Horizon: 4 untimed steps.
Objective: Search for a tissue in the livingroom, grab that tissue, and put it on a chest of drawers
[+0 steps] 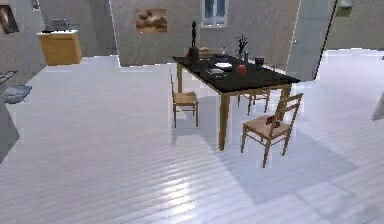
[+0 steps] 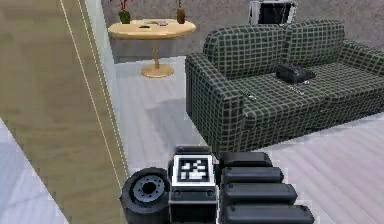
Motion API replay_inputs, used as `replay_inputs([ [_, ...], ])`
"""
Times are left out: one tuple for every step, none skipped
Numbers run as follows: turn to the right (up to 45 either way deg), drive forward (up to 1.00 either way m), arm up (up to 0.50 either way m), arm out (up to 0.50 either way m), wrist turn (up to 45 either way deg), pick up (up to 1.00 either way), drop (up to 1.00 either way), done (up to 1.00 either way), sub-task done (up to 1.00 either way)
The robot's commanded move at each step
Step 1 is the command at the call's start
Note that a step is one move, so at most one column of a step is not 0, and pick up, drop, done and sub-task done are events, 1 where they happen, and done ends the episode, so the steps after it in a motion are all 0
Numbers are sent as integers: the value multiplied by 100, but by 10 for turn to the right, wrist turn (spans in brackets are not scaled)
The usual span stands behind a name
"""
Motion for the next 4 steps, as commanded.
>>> replay_inputs([
  [-270,0,0,0,0,0,0,0,0],
  [0,5,0,0,0,0,0,0,0],
  [30,0,0,0,0,0,0,0,0],
  [0,30,0,0,0,0,0,0,0],
])
